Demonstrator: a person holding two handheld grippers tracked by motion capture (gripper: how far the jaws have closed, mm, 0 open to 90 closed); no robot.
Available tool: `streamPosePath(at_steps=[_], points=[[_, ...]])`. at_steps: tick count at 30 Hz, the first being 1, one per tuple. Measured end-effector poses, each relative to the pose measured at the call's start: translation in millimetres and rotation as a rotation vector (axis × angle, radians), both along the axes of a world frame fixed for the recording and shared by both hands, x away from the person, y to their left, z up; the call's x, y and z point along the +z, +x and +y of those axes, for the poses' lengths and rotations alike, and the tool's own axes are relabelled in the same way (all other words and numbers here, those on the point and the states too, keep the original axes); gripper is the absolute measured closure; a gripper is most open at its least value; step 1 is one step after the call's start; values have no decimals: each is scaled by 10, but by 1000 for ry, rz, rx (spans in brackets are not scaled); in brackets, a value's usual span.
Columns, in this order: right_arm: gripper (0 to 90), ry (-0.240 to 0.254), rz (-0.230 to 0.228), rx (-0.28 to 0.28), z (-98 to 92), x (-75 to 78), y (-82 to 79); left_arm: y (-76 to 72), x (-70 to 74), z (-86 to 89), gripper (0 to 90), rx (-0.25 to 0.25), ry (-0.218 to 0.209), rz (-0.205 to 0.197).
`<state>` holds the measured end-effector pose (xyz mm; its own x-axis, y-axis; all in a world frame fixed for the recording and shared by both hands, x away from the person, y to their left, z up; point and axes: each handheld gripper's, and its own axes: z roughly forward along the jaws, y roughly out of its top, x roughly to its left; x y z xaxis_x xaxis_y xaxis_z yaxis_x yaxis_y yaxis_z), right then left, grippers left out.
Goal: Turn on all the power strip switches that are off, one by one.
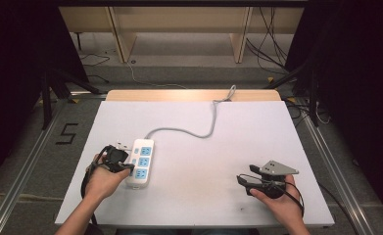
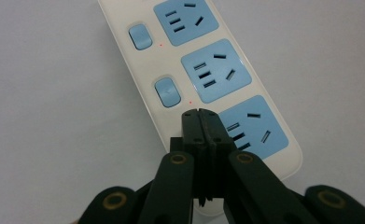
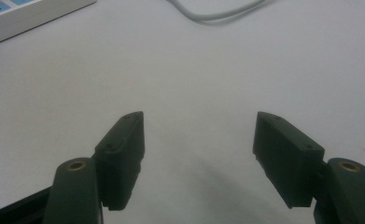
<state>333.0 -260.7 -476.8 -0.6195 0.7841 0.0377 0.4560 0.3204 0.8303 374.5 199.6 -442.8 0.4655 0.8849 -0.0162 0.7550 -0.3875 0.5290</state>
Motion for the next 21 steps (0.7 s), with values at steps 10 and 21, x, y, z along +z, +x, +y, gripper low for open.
streamPosePath(at_steps=[10,21], points=[[350,-1,1,1,0,-1,0,-5,1,8,898,-7,3,11],[350,-2,0,2,0,0,-2,-1,-9,-1,898,-12,6,20]])
